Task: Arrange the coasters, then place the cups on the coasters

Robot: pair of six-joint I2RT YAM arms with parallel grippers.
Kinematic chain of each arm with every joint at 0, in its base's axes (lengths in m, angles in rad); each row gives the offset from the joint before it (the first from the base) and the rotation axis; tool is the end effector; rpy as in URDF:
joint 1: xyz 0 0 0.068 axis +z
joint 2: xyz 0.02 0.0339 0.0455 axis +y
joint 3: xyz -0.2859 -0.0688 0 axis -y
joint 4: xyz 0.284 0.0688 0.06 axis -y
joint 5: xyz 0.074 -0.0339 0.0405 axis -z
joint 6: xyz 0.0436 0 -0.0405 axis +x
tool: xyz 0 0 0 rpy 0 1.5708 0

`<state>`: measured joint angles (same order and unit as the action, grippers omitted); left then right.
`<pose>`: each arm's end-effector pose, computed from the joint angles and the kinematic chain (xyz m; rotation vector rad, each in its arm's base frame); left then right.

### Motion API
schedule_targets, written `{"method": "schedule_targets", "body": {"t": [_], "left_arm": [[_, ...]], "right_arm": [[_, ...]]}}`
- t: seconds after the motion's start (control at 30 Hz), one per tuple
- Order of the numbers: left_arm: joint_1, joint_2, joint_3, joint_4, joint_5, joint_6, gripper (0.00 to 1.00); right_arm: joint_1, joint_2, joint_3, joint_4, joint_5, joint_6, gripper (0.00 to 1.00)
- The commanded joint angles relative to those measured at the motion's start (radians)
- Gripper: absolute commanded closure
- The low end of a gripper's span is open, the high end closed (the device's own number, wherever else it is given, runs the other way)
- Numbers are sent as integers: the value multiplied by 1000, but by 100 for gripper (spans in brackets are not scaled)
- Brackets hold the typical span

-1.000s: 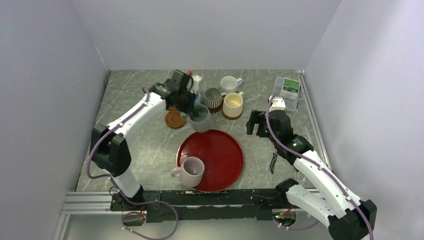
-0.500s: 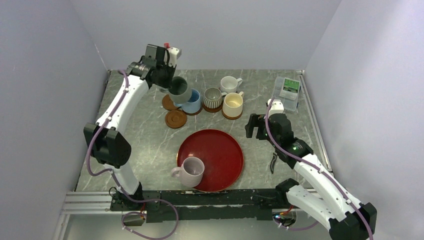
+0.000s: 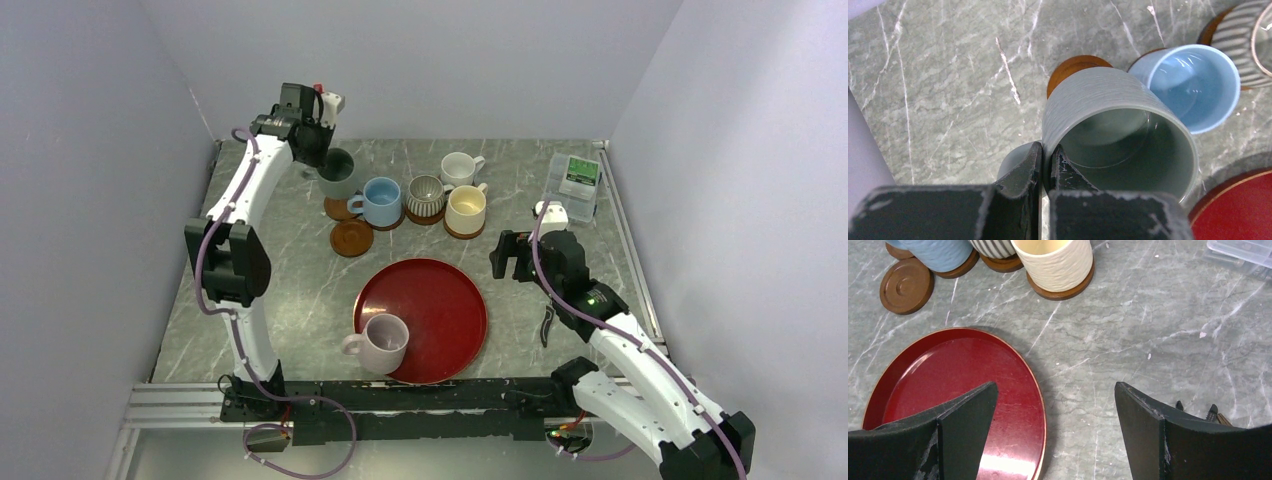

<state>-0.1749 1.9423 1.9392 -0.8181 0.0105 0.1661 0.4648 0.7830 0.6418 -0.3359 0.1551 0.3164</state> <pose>0.4806 -0.0854 0.3529 0.4107 2.3565 -0.0167 0.1916 0.0885 0.2808 -0.0554 2.0570 0.3287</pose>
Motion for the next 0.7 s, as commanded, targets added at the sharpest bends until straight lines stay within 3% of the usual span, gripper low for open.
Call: {"method": "schedule_targets", "body": {"t": [0.0, 0.67], "left_arm": [[34, 36, 95, 118, 41, 15, 97], [53, 184, 150, 138, 106, 67, 97]], "right_arm": [[-5, -16, 4, 40, 14, -25, 9], [-5, -18, 2, 35, 14, -34, 9]]}}
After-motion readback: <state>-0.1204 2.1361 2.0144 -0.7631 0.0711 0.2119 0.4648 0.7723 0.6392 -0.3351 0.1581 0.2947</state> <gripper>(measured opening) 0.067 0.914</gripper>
